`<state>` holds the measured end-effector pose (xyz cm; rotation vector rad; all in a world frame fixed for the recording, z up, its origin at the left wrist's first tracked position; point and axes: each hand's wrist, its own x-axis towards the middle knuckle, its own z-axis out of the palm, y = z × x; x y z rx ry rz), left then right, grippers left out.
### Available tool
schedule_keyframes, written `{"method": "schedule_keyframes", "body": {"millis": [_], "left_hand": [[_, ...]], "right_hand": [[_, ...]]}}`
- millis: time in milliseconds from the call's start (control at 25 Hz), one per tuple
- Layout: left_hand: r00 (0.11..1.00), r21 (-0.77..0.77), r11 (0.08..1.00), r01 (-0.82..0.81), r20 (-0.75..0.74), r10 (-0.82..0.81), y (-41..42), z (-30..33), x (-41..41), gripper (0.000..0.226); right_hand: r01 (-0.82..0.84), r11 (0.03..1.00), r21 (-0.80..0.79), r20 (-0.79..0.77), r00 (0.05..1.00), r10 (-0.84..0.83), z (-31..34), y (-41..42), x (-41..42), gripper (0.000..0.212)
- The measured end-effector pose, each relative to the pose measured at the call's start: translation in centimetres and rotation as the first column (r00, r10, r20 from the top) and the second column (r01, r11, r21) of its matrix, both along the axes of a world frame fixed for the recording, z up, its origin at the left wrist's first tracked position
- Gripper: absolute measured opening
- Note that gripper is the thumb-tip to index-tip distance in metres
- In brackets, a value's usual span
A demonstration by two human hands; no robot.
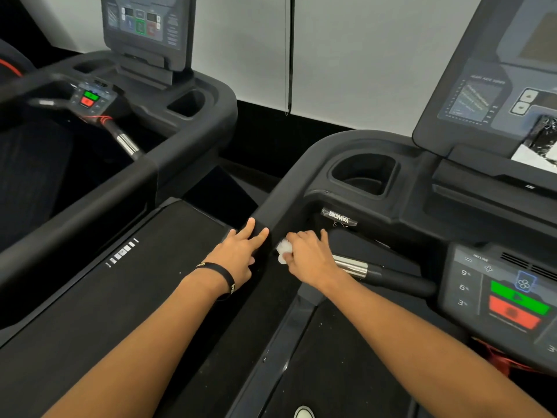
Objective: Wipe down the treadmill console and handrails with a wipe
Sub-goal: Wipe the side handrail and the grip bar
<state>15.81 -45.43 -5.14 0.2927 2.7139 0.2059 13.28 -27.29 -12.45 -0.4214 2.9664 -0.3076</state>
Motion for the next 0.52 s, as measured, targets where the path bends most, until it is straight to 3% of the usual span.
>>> {"method": "schedule_keyframes", "body": {"millis": [160,280,400,520], "left_hand": [[1.0,-0.005,1.0,0.002,0.005,-0.002,-0.1,-0.1,-0.1,0.077],[1.0,-0.011,1.0,0.005,0.003,-0.005,-0.1,-0.2,-0.1,0.079],[1.0,-0.021,1.0,0.007,-0.005,-0.007,0.1,-0.1,-0.1,0.079],[1.0,-0.028,1.0,0.008,-0.011,-0.009,0.2,-0.1,-0.1,0.079]], "right_hand": [[-0.153,0.953,0.262,-0.036,0.985,0.168,2.2,3.7,0.3,0.036],[-0.116,0.91,0.399,0.036,0.993,0.111,3.9,8.0,0.8,0.025],[-0.128,0.947,0.293,0.207,0.976,0.068,4.8,8.5,1.0,0.02],[-0.166,0.968,0.187,0.33,0.939,0.097,4.1,3.7,-0.4,0.027]]}}
